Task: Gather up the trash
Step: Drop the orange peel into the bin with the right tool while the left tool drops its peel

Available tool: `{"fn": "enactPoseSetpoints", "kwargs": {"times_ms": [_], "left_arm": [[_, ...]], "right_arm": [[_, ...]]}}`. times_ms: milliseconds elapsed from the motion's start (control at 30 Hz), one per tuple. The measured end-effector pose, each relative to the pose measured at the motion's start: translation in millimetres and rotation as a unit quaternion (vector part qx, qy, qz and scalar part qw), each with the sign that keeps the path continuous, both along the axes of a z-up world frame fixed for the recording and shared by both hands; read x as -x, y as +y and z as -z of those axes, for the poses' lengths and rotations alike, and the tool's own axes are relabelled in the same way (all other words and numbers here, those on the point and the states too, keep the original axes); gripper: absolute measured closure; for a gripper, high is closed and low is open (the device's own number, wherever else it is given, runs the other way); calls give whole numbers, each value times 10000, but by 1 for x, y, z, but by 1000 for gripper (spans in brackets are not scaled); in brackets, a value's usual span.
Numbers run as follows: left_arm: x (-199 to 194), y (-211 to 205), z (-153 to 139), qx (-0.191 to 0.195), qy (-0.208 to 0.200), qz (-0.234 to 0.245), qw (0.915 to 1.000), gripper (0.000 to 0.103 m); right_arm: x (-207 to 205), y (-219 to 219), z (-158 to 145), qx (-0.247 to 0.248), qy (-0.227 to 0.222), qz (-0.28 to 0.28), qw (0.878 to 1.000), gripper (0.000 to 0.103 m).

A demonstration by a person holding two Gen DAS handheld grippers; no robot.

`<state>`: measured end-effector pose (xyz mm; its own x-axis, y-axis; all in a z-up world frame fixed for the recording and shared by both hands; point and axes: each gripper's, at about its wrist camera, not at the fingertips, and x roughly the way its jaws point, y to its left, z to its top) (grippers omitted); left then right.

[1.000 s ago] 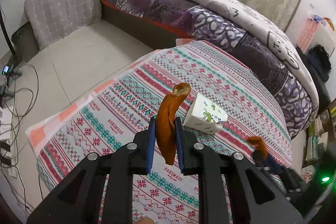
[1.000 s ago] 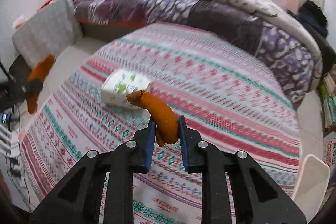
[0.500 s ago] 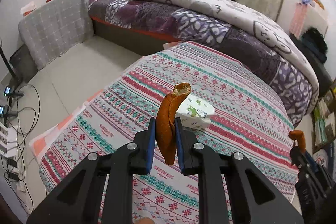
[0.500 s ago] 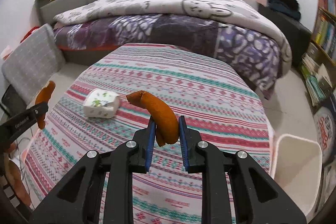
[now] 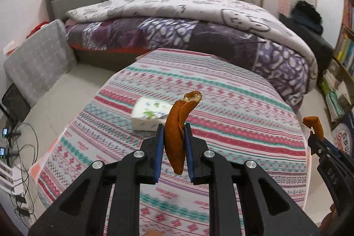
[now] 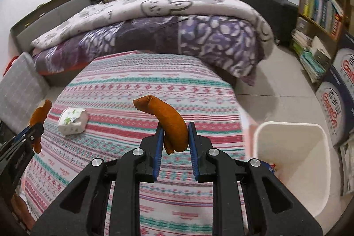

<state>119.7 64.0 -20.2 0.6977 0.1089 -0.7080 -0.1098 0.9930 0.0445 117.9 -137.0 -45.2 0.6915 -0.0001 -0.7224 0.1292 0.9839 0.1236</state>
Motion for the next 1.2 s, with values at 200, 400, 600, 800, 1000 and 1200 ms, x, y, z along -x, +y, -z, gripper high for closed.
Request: {"fn": "enactPoseSetpoints", "kwargs": {"times_ms": [200, 400, 600, 800, 1000, 1200], "left_arm": [[2, -37, -1, -66, -48, 318, 9995, 85], [6, -71, 1, -149, -76, 671, 9976, 85], [12, -107, 7, -201, -23, 1060, 9942, 85], [19, -149, 14, -80, 139, 1525, 9882, 85], [29, -193, 23, 187, 427, 2095, 9767, 85], [46, -245, 37, 606, 912, 2831, 9528, 84]], "right_arm": [[9, -37, -4, -141, 25, 398, 9991, 82], [18, -75, -8, -174, 48, 824, 9964, 82], [30, -122, -8, -289, 206, 1325, 9905, 81], [48, -168, -10, -415, 316, 1883, 9807, 55], [73, -214, -17, -568, 200, 2641, 9626, 23], [98, -265, -19, -1239, 152, 3202, 9391, 18]]}}
